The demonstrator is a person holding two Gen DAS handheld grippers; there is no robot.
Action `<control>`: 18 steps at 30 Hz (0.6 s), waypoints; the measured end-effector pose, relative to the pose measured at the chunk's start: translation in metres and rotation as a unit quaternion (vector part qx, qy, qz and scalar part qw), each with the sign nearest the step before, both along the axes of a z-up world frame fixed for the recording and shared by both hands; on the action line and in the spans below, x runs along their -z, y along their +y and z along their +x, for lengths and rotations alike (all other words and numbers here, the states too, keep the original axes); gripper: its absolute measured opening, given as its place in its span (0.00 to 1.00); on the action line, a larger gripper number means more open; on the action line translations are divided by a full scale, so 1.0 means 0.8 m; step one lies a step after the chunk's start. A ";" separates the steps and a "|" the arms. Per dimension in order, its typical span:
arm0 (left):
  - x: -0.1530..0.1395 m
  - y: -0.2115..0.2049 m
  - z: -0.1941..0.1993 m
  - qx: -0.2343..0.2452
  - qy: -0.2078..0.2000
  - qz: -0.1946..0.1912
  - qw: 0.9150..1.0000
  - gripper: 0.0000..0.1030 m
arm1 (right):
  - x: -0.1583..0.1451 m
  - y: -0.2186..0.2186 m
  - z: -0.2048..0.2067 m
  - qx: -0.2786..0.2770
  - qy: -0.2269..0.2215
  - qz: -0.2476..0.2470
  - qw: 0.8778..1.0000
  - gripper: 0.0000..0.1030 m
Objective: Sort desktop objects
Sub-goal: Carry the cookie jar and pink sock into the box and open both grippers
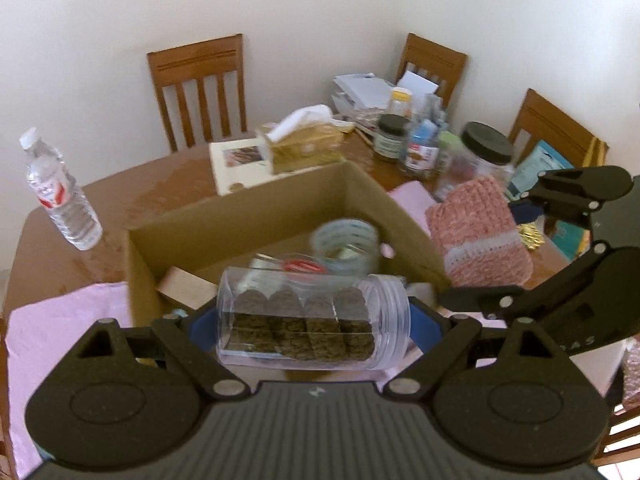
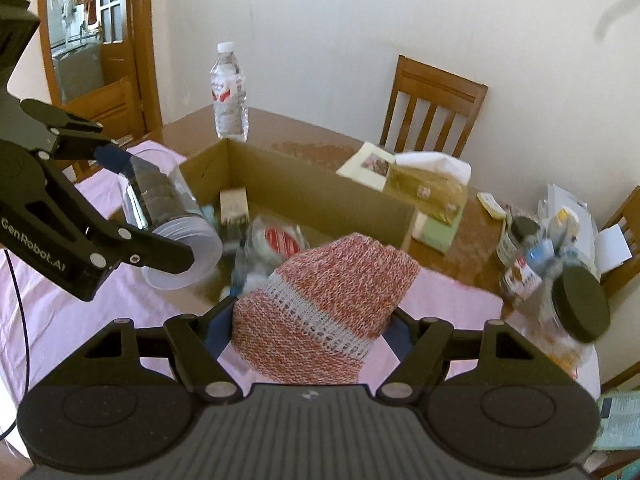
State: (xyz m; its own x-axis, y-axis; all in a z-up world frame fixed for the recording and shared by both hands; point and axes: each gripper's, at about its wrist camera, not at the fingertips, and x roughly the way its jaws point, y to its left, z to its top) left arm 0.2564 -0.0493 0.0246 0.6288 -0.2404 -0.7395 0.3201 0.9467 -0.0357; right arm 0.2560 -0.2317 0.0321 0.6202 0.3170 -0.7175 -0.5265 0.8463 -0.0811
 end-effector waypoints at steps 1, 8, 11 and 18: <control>0.001 0.006 0.005 -0.001 0.000 0.001 1.000 0.89 | -0.001 0.006 0.006 0.000 0.001 0.001 1.000 0.77; 0.023 0.048 0.039 -0.023 0.008 0.008 1.000 0.91 | 0.005 0.040 0.050 0.020 0.008 0.005 1.000 1.00; 0.030 0.062 0.044 -0.025 0.014 0.006 1.000 0.91 | 0.007 0.045 0.057 0.038 0.007 0.004 0.999 1.00; 0.039 0.079 0.041 -0.013 0.030 -0.013 0.999 0.91 | 0.015 0.047 0.046 0.063 0.010 -0.015 0.998 1.00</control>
State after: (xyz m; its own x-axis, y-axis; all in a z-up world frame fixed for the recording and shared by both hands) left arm 0.2888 0.0138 -0.0065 0.5897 -0.2441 -0.7699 0.2921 0.9532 -0.0784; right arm 0.2924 -0.1941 0.0201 0.6396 0.2154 -0.7379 -0.4177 0.9032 -0.0984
